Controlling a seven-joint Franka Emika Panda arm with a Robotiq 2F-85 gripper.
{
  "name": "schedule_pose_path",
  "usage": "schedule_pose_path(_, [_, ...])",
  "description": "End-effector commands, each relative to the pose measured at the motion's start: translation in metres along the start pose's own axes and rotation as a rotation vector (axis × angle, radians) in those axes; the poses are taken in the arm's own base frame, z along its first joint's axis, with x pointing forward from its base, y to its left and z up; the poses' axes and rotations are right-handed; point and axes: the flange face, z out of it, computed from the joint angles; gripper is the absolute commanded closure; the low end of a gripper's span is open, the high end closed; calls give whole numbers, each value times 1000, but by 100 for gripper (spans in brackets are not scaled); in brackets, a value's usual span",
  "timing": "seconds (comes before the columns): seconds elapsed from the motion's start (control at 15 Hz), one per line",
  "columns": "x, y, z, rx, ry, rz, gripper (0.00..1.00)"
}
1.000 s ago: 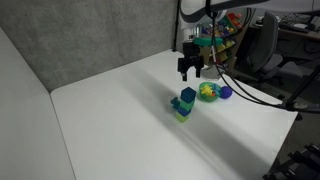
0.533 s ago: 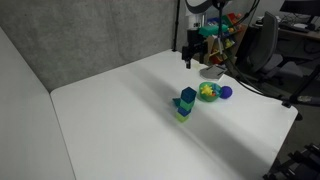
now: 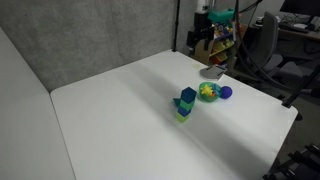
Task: Put the blue squeezed paper on top of the stacked toy blocks
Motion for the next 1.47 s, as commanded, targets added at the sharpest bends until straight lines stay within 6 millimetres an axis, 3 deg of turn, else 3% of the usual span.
schedule_pose_path(0.0, [-44,7,-19,-19,-17,-26,0])
schedule_pose_path(0.53, [-145,28,-55,-38,-34,-25,0])
schedule_pose_path(0.93, [-224,49,-89,9,55,-13,0])
schedule_pose_path(1.4, [-270,50,-128,35,128,-6,0])
